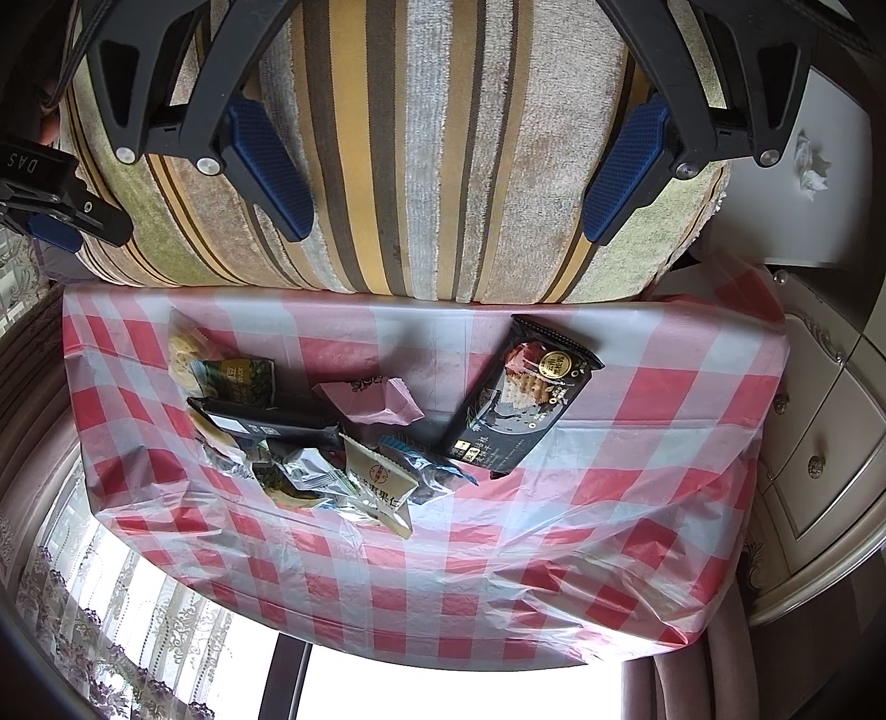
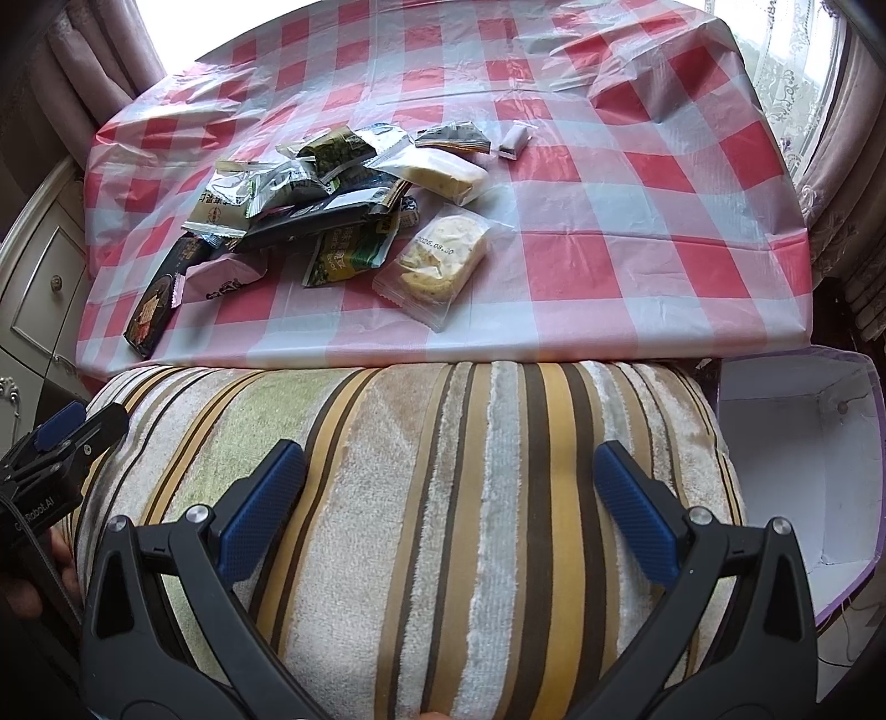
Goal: Organize snacks
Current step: 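Grasp the black cracker box with the left tool while the right tool grasps the clear cookie bag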
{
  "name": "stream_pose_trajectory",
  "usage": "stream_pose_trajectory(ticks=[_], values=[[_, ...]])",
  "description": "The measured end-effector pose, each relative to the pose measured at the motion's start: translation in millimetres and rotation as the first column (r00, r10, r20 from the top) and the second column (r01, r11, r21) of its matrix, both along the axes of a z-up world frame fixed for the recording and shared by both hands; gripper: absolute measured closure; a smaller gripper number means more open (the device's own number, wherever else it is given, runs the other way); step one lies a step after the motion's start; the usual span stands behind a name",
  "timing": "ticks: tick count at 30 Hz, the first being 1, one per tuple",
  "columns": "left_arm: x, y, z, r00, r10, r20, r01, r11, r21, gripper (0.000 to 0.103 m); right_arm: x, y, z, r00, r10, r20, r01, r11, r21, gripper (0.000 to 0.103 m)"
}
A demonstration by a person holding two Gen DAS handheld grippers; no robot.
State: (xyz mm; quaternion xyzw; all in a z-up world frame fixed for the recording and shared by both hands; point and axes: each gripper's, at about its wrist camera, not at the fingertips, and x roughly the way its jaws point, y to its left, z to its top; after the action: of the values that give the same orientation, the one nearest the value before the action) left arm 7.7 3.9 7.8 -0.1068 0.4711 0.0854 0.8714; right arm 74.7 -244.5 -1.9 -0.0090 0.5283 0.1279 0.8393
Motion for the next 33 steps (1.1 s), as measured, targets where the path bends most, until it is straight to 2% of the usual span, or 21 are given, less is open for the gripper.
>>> stream_pose_trajectory(ticks=[6, 9, 16, 20, 28, 33], values=[[11.4, 13.3, -1.0, 1.000, 0.022, 0.007, -0.022, 1.000, -0.006, 0.014, 18.0, 4.4, -4.1, 1.000, -0.003, -0.014, 0.003, 1.000, 0.000, 0.000], [19.1, 18.2, 0.6, 1.000, 0.018, 0.018, -0.018, 1.000, -0.009, 0.014, 26.8, 6.3, -6.6, 1.000, -0.017, -0.023, 0.017, 1.000, 0.004, 0.000], [46.3, 37.1, -2.1, 0.999, 0.048, 0.006, -0.048, 0.999, -0.005, 0.014, 55.8, 3.4, -14.9, 0.992, -0.109, -0.059, 0.112, 0.992, 0.060, 0.000], [63.8, 49.1, -6.8, 0.997, 0.070, -0.017, -0.069, 0.998, 0.005, 0.015, 74.3, 2.9, -20.8, 0.985, -0.151, -0.082, 0.157, 0.986, 0.062, 0.000], [95.0, 65.4, -21.7, 0.994, 0.065, -0.087, -0.062, 0.998, 0.030, 0.015, 102.1, 20.6, -29.9, 0.985, -0.144, -0.096, 0.145, 0.989, 0.007, 0.003], [107.8, 70.7, -31.4, 0.991, 0.057, -0.122, -0.054, 0.998, 0.027, 0.015, 118.4, 23.1, -34.4, 0.980, -0.171, -0.099, 0.173, 0.985, 0.015, 0.004]])
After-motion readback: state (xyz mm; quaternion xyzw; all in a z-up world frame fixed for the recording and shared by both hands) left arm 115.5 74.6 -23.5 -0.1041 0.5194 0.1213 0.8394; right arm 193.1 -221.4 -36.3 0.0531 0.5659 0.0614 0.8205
